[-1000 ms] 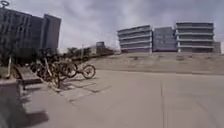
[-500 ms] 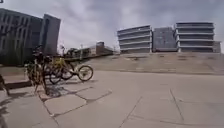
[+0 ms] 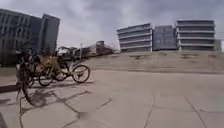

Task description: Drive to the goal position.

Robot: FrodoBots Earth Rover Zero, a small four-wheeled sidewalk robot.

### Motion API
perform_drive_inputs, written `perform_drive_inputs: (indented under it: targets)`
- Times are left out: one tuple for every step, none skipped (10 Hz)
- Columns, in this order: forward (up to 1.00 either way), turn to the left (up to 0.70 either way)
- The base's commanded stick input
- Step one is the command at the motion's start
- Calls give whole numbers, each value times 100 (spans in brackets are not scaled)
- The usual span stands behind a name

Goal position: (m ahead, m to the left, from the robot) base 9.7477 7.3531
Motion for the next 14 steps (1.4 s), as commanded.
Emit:
perform_drive_inputs:
  targets:
    - [100,-18]
    - [100,-40]
    - [100,-40]
    - [100,-24]
    - [100,0]
    - [100,0]
    - [100,0]
    - [100,0]
    - [100,0]
    - [100,0]
    - [100,0]
    - [100,0]
    - [100,0]
    - [100,0]
